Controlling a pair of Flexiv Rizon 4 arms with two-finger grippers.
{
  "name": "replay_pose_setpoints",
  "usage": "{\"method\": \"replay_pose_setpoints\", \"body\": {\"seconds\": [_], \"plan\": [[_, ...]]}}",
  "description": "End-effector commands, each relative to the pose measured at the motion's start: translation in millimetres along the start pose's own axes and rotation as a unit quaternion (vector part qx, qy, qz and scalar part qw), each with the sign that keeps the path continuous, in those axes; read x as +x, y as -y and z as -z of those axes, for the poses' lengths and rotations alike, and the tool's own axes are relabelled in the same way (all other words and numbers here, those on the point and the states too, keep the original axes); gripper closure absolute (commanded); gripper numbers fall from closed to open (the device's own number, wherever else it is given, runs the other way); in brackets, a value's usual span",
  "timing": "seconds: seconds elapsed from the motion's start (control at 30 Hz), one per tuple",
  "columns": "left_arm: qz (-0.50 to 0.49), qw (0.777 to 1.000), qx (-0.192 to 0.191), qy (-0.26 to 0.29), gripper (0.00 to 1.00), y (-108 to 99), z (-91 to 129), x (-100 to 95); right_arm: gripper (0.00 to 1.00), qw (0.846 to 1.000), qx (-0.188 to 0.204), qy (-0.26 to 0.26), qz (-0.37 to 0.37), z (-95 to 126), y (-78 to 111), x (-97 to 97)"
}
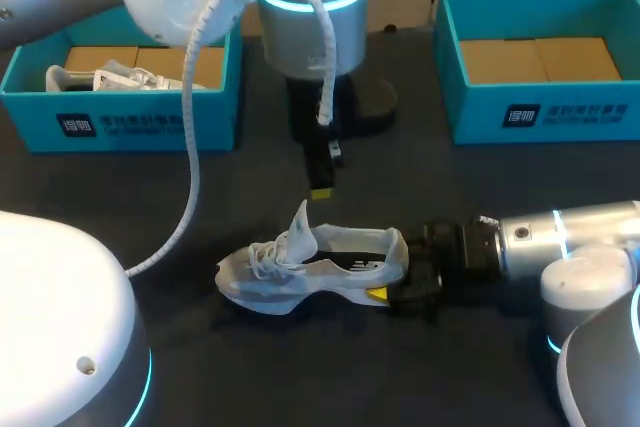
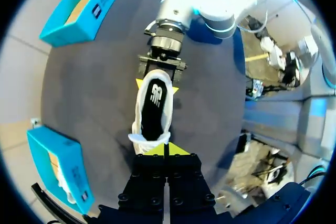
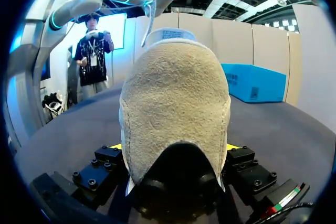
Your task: Take the shoe out of the shoebox, open the shoe tongue, remove and reinsert the insole, then place the shoe into the shoebox
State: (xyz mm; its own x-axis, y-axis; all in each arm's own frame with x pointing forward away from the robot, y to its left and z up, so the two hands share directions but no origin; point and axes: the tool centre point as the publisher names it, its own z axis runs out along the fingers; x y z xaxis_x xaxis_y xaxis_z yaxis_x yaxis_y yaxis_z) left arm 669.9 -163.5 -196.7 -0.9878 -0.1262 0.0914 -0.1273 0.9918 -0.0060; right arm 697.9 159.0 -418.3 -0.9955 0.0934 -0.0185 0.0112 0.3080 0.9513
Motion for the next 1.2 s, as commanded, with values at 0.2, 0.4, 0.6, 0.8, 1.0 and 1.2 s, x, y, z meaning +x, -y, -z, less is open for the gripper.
{"method": "replay_pose_setpoints", "body": {"seconds": [0.2,0.4,0.6,0.8,1.0,1.2], "plan": [[-0.047,0.999,-0.008,0.002,1.0,21.7,-32.5,-9.0,1.0,1.0,0.002,0.0,0.0,-0.9,-1.2,1.0],[-0.065,0.998,0.0,-0.015,1.0,26.5,-53.3,-11.4,1.0,1.0,0.002,0.0,0.0,-0.9,-1.2,1.0],[-0.082,0.996,0.0,-0.024,1.0,24.1,-64.1,-11.9,1.0,1.0,0.002,0.0,0.0,-0.9,-1.2,1.0],[-0.082,0.996,0.0,-0.024,1.0,24.1,-64.1,-11.9,1.0,1.0,0.002,0.0,0.0,-0.9,-1.2,1.0],[-0.09,0.996,-0.002,-0.018,1.0,25.3,-69.3,-10.4,1.0,1.0,0.002,0.0,0.0,-0.9,-1.2,1.0],[-0.115,0.993,0.005,-0.028,1.0,27.4,-95.0,-10.1,1.0,1.0,0.002,0.0,0.0,-0.9,-1.2,1.0]]}}
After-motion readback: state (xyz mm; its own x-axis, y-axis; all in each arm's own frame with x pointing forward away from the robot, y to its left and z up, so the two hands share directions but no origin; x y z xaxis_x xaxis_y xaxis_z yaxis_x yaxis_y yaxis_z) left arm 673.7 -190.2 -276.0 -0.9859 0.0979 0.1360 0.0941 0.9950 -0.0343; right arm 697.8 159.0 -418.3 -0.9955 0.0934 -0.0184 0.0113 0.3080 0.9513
